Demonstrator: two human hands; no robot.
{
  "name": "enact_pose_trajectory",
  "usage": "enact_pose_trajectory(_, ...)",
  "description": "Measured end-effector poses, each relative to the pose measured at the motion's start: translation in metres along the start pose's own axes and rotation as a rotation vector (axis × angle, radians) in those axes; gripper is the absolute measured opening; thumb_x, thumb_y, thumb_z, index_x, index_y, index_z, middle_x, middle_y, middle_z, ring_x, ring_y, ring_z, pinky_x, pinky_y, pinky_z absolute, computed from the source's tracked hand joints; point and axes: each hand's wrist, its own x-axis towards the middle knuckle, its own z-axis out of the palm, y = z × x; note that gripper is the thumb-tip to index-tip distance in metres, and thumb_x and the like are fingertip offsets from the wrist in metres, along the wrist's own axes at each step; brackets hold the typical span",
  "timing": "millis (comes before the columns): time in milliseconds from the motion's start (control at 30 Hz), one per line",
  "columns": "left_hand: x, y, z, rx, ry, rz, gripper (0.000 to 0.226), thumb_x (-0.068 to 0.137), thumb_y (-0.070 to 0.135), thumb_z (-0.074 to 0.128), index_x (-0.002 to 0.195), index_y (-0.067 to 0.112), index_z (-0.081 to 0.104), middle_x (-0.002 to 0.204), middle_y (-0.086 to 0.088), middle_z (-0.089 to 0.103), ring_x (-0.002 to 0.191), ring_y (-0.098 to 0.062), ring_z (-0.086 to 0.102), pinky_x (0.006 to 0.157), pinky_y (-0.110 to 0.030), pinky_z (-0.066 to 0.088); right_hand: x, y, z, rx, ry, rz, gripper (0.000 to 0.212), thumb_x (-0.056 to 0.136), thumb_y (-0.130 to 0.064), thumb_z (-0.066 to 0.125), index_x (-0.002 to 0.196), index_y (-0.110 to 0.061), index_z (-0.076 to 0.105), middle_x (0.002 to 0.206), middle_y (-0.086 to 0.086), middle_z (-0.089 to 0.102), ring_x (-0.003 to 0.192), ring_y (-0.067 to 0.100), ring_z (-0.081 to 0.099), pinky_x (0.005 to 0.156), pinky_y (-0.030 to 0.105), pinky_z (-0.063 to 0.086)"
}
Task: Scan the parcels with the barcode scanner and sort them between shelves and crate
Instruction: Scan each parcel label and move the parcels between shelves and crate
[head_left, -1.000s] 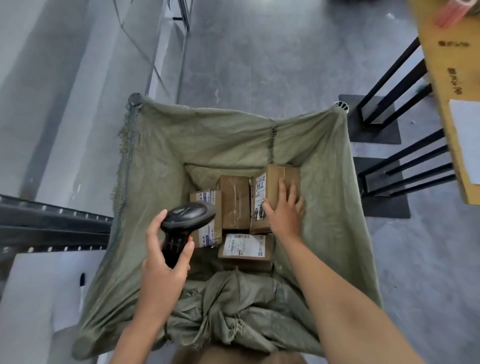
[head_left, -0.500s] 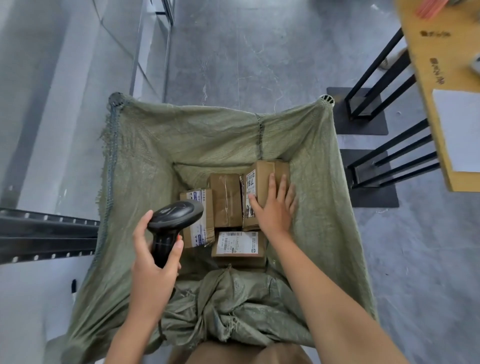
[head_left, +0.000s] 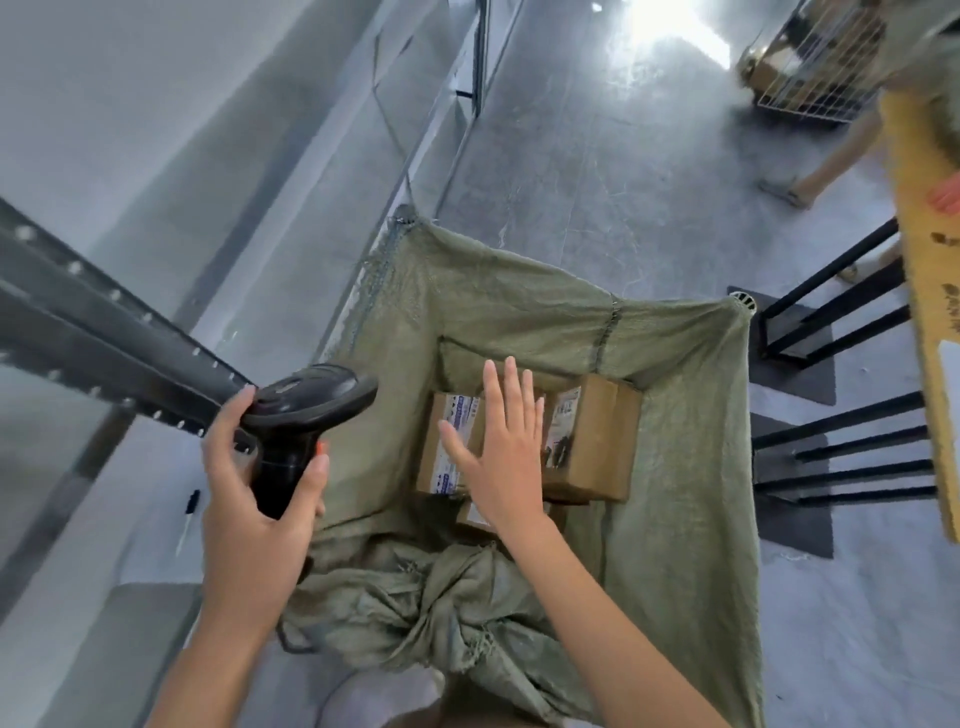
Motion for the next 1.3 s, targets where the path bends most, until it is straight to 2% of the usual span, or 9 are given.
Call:
enact_pose_trajectory(100,-0.019,0.009,-0.045,-0.041,0.144,0.033,0.070,0.091,0.013,0.071,0.132,0.058,0.037,0.092,0.003,0.070,0.063,-0.030,0.059,0.073,-0.054,0.055,-0.011,-0.051,0.000,0.098,-0.008,-0.153,0.081,0.094,-0.064,0.034,0.160,-0.021,0.014,0.168,0.001,0.007,0.155,0.018,-0.005,0.124,0.037,-0.007)
enact_pose_trajectory(233,-0.065,0.016,-0.114,-0.086,0.310,0.066,0.066,0.083,0.030,0.070,0.130,0.060,0.035,0.101,-0.009,0.069,0.060,-0.014,0.061,0.060,-0.030,0.055,-0.036,-0.115,0.004,0.133,-0.041,-0.385,0.079,0.095,-0.061,0.036,0.159,-0.017,0.019,0.167,0.004,0.014,0.155,0.019,0.001,0.125,0.043,0.001)
enact_pose_trajectory(400,-0.151,0.007,-0.199,-0.066,0.524,0.094,0.065,0.087,0.022,0.066,0.132,0.056,0.034,0.095,-0.013,0.066,0.060,-0.026,0.059,0.058,-0.042,0.054,-0.102,-0.197,0.004,0.161,-0.143,-0.638,0.079,0.096,-0.060,0.036,0.159,-0.017,0.019,0.167,0.003,0.014,0.155,0.018,0.000,0.125,0.039,-0.003)
enact_pose_trajectory(533,-0.237,-0.010,-0.257,-0.013,0.662,0.078,0.068,0.095,0.011,0.065,0.127,0.061,0.033,0.094,-0.008,0.065,0.056,-0.014,0.059,0.055,-0.031,0.053,-0.178,-0.252,0.020,0.050,-0.228,-0.842,0.079,0.097,-0.063,0.033,0.159,-0.017,0.019,0.166,0.005,0.017,0.155,0.023,0.005,0.125,0.046,0.005)
enact_pose_trajectory(800,-0.412,-0.038,-0.343,0.012,0.962,-0.037,0.067,0.096,0.012,0.065,0.128,0.062,0.034,0.119,-0.009,0.062,0.058,-0.012,0.062,0.052,-0.020,0.052,-0.328,-0.346,0.054,0.024,-0.375,-1.150,0.076,0.098,-0.058,0.038,0.160,-0.020,0.016,0.167,0.004,0.013,0.155,0.027,0.005,0.125,0.048,0.006)
enact_pose_trajectory(900,-0.464,-0.055,-0.365,0.019,1.080,-0.113,0.066,0.097,0.012,0.065,0.134,0.057,0.033,0.103,-0.008,0.067,0.058,-0.015,0.062,0.052,-0.025,0.053,-0.383,-0.374,0.072,0.032,-0.463,-1.276,0.073,0.101,-0.051,0.046,0.160,-0.021,0.014,0.167,0.003,0.009,0.155,0.026,0.001,0.125,0.047,0.002)
enact_pose_trajectory(1000,-0.508,-0.071,-0.385,0.045,1.202,-0.177,0.069,0.097,0.014,0.065,0.131,0.063,0.031,0.095,-0.003,0.068,0.058,-0.015,0.064,0.053,-0.026,0.053,-0.435,-0.403,0.091,0.033,-0.528,-1.382,0.073,0.101,-0.053,0.042,0.159,-0.020,0.014,0.167,0.002,0.009,0.155,0.025,0.001,0.123,0.042,-0.004)
enact_pose_trajectory(1167,-0.569,-0.096,-0.415,0.080,1.389,-0.245,0.067,0.097,0.012,0.064,0.136,0.056,0.032,0.079,0.007,0.068,0.056,-0.017,0.063,0.055,-0.023,0.051,-0.532,-0.443,0.129,0.143,-0.659,-1.500,0.073,0.095,-0.057,0.031,0.156,-0.017,0.029,0.163,0.007,0.028,0.152,0.030,0.019,0.123,0.052,0.016)
enact_pose_trajectory(1300,-0.600,-0.116,-0.444,0.129,1.545,-0.288,0.071,0.096,0.008,0.065,0.129,0.063,0.033,0.082,-0.002,0.068,0.055,-0.017,0.060,0.054,-0.026,0.053,-0.595,-0.465,0.160,0.182,-0.814,-1.582,0.078,0.089,-0.067,0.014,0.156,-0.029,-0.002,0.165,-0.005,-0.003,0.152,0.017,-0.011,0.125,0.042,-0.003)
